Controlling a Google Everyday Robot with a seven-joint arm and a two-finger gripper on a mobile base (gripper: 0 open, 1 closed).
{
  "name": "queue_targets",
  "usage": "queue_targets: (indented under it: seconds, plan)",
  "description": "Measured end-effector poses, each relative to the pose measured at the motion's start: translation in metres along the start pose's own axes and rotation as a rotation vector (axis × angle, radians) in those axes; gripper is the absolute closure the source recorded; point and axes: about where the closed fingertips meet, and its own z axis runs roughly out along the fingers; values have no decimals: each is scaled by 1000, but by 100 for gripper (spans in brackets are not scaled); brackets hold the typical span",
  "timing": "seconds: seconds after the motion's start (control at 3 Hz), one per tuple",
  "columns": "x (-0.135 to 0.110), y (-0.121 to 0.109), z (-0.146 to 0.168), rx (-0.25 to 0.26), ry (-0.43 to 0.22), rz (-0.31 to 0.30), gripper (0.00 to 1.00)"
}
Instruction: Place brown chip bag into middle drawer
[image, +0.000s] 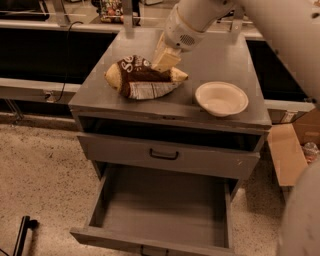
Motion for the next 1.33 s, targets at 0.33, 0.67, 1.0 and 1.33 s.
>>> queue_targets:
  seconds: [0.33, 0.67, 1.0, 1.33]
  plan:
    - [-4, 27, -13, -33, -21, 7, 100]
    - [-10, 31, -17, -29, 23, -15, 82]
    - [-8, 13, -5, -2, 113, -21, 59]
    - [2, -11, 11, 34, 186, -15, 36]
